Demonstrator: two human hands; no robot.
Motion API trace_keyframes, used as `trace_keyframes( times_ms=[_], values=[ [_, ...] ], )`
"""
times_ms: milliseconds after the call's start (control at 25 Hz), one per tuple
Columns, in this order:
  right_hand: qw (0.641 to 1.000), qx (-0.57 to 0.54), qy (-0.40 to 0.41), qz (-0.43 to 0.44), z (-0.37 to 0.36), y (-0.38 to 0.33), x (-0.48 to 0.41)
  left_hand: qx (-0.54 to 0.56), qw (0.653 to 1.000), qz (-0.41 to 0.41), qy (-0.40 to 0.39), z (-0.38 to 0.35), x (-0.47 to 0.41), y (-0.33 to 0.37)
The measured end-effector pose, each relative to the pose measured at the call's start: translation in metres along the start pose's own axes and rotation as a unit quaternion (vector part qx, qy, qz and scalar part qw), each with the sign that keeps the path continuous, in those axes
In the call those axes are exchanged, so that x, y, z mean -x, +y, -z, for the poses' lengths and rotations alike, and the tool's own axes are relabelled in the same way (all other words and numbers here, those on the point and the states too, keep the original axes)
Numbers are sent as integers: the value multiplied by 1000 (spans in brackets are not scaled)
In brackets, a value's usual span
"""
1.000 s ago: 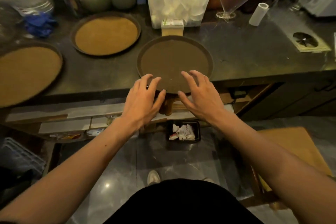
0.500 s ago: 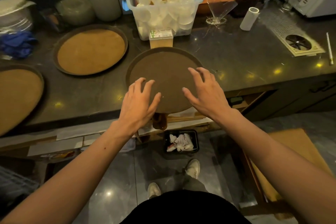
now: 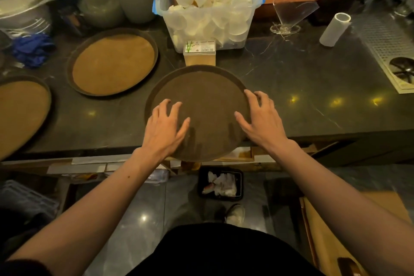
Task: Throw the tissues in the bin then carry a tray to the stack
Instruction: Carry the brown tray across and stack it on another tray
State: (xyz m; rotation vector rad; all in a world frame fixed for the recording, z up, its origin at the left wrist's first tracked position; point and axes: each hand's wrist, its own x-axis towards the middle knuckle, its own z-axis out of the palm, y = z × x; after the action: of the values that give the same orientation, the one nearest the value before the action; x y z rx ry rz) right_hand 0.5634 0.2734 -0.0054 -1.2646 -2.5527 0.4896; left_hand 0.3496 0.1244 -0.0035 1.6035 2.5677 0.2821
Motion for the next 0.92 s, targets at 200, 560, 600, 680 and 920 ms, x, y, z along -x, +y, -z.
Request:
trace_keyframes(
  times_ms=[200,560,600,680,920],
  values=[
    [998,-17,-29,-44,-12,13,-21,3,998,63,-25,-13,-20,-27],
    [985,-24,-50,-163,-36,17,-42,58,987,121,-90,-27,-62,-84],
    [983,-28,-51,-174,-38,16,-44,68,985,126,-94,-28,-65,-87],
    [979,-39,-57,-193,-43,13,-46,87,982,137,-102,-30,-67,-91],
    [968,-75,-67,-228,-56,12,-45,156,968,167,-107,-36,-68,-95]
  ],
)
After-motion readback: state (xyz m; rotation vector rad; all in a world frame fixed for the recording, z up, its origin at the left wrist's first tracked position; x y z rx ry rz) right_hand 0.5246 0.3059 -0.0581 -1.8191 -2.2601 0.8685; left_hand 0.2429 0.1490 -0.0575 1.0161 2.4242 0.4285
